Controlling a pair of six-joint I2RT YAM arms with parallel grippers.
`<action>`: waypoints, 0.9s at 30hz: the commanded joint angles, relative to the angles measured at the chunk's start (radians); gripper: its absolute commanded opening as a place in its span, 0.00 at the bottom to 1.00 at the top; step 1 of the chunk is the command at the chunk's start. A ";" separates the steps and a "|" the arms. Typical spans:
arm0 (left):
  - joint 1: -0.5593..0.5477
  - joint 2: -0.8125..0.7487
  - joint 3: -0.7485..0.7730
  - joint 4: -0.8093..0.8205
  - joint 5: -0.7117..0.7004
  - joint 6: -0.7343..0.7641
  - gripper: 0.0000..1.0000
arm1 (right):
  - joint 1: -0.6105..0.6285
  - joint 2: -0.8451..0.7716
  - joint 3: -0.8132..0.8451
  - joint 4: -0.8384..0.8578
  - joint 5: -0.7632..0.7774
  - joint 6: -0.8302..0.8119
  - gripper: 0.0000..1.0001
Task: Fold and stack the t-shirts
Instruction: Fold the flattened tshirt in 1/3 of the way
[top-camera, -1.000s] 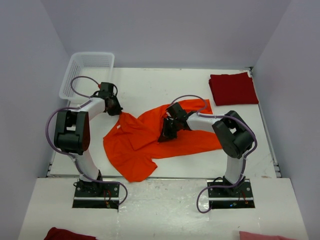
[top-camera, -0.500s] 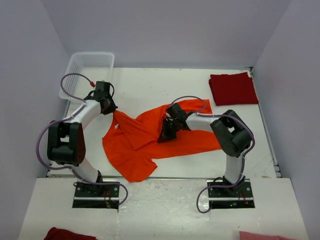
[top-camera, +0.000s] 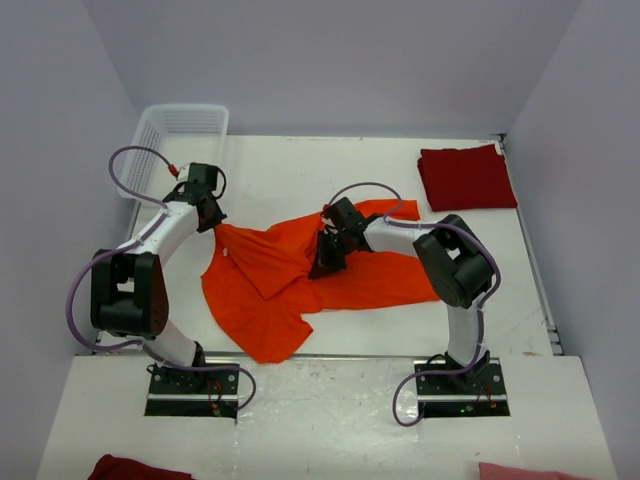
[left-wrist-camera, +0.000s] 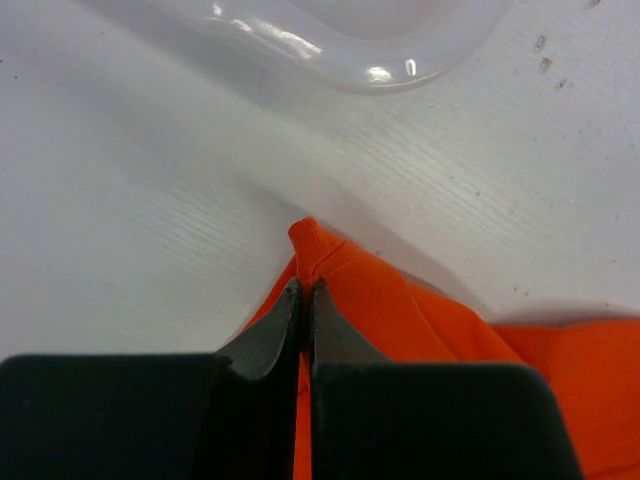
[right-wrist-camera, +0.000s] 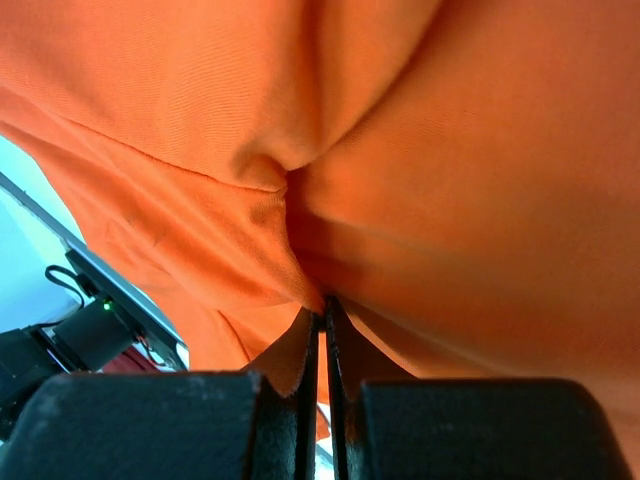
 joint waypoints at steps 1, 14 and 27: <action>0.021 -0.042 -0.003 -0.028 -0.117 -0.045 0.00 | 0.004 -0.004 0.051 -0.056 -0.014 -0.052 0.00; 0.033 -0.080 0.021 -0.053 -0.194 -0.072 0.00 | 0.004 -0.036 0.117 -0.100 -0.090 -0.136 0.00; 0.048 0.009 0.041 -0.061 -0.186 -0.057 0.00 | 0.007 -0.019 0.186 -0.148 -0.247 -0.183 0.00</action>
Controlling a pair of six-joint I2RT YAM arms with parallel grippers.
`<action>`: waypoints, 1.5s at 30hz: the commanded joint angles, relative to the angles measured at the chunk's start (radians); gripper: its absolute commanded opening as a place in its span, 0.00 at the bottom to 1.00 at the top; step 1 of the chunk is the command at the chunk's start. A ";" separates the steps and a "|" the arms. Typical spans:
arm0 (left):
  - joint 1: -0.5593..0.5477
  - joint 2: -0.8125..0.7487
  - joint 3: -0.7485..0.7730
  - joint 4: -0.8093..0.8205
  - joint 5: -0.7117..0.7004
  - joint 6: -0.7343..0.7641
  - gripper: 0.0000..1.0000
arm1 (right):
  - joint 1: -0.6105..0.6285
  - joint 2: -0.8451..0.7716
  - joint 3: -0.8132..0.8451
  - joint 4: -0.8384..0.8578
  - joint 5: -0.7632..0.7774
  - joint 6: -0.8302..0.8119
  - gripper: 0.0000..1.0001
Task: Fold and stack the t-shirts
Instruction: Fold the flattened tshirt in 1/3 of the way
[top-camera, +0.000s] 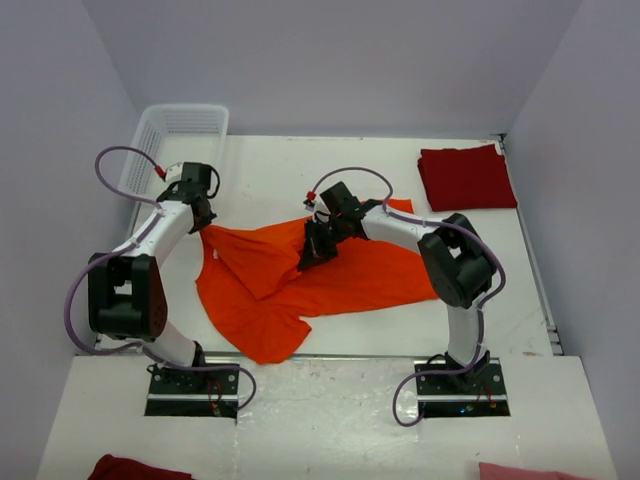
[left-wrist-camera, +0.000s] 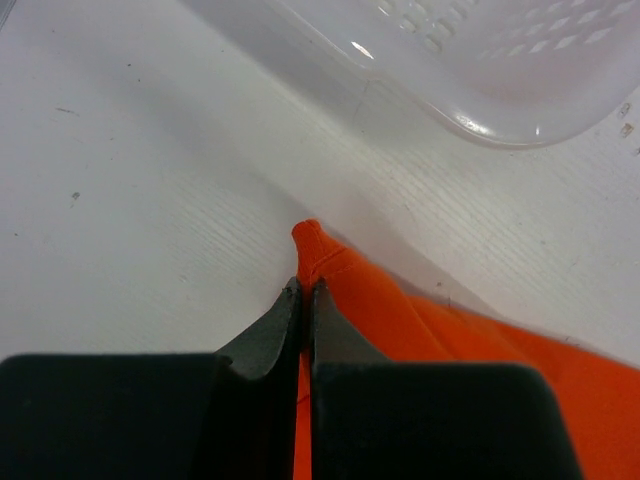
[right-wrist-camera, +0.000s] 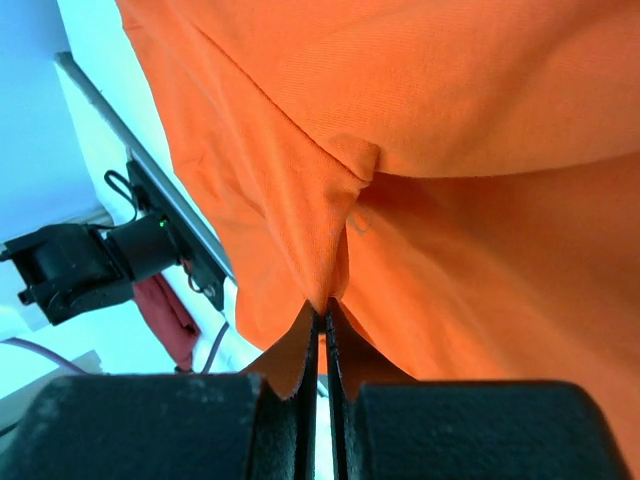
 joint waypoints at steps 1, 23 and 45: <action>0.014 0.048 0.022 0.011 -0.041 -0.007 0.00 | 0.007 -0.018 0.019 -0.037 -0.059 -0.009 0.00; -0.126 -0.181 -0.119 0.030 -0.222 -0.074 0.68 | 0.036 -0.088 -0.104 -0.026 0.259 -0.004 0.43; -0.192 -0.174 -0.127 0.083 -0.033 0.001 0.57 | -0.461 0.014 0.292 -0.377 0.669 -0.199 0.44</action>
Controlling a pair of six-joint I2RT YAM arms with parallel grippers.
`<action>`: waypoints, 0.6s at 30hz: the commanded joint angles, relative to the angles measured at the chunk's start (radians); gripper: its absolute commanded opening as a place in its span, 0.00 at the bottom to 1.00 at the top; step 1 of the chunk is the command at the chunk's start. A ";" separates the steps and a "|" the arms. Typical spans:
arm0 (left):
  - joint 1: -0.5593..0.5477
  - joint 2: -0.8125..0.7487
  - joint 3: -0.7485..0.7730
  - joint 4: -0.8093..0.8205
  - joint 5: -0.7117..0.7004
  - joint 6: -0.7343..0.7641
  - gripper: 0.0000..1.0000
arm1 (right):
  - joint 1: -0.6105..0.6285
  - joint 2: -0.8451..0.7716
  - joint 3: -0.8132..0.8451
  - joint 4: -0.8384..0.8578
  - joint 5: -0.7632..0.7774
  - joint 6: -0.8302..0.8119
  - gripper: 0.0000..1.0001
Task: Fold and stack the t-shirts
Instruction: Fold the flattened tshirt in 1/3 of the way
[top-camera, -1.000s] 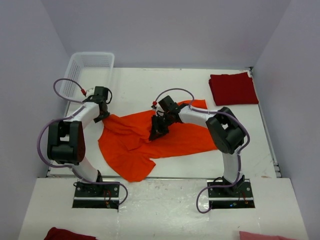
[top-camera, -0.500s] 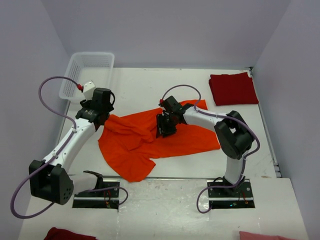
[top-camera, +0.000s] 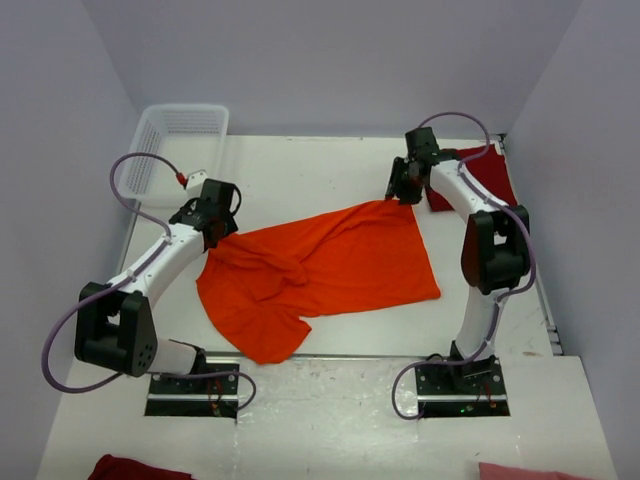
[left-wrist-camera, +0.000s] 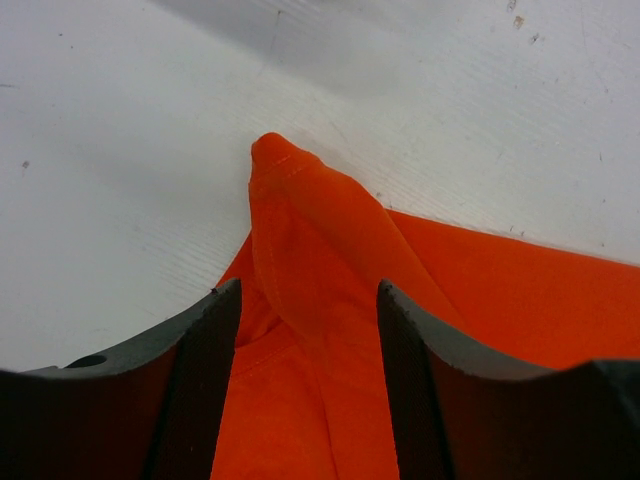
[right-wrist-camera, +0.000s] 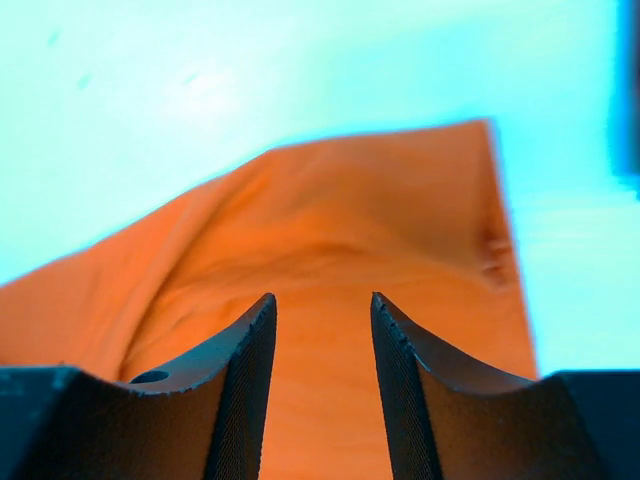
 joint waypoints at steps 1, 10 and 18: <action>0.001 0.012 0.015 0.053 0.026 0.014 0.57 | -0.032 0.053 0.072 -0.100 0.082 -0.067 0.43; 0.001 0.101 0.030 0.059 0.018 -0.006 0.57 | -0.109 0.160 0.183 -0.154 0.011 -0.098 0.41; 0.001 0.155 0.053 0.068 0.018 -0.016 0.57 | -0.129 0.169 0.198 -0.152 0.034 -0.112 0.41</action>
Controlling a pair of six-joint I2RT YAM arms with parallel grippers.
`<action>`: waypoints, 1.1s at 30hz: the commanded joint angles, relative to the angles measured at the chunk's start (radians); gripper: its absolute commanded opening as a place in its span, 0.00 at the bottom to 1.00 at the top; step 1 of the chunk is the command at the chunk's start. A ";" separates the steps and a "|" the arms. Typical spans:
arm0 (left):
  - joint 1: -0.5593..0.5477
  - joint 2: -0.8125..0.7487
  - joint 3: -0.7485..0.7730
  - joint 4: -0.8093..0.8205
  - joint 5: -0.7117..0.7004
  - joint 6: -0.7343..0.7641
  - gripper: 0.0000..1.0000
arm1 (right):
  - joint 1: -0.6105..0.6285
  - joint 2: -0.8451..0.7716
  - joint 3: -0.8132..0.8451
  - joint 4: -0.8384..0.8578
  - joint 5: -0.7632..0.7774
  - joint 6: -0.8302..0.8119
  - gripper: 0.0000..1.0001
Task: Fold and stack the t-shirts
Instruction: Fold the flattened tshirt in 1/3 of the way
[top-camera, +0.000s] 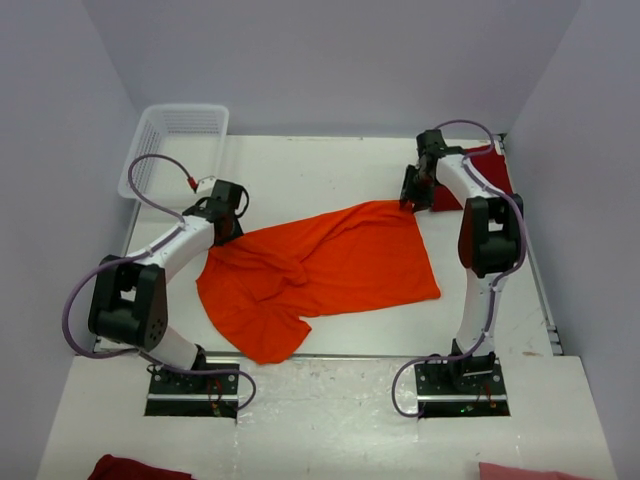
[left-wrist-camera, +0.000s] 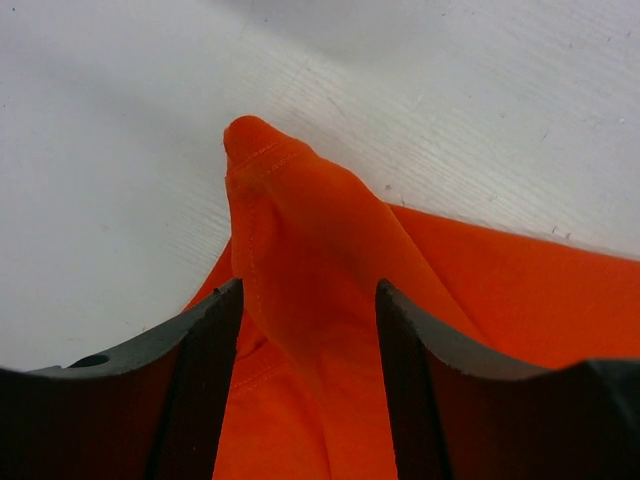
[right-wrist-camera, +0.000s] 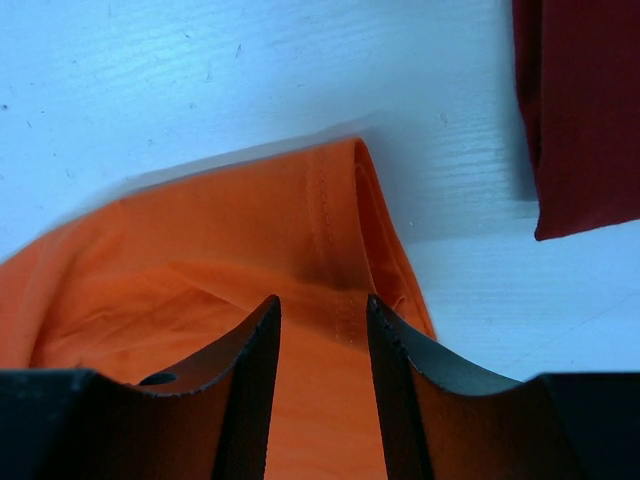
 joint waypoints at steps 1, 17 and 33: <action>0.001 0.010 0.043 0.041 -0.009 -0.007 0.57 | -0.017 -0.001 0.073 -0.015 0.006 -0.024 0.41; 0.003 0.073 0.054 0.023 -0.052 -0.005 0.57 | -0.037 0.085 0.179 -0.066 -0.075 -0.039 0.36; 0.036 0.080 0.050 -0.019 -0.141 -0.027 0.57 | -0.043 0.137 0.297 -0.100 -0.062 -0.044 0.00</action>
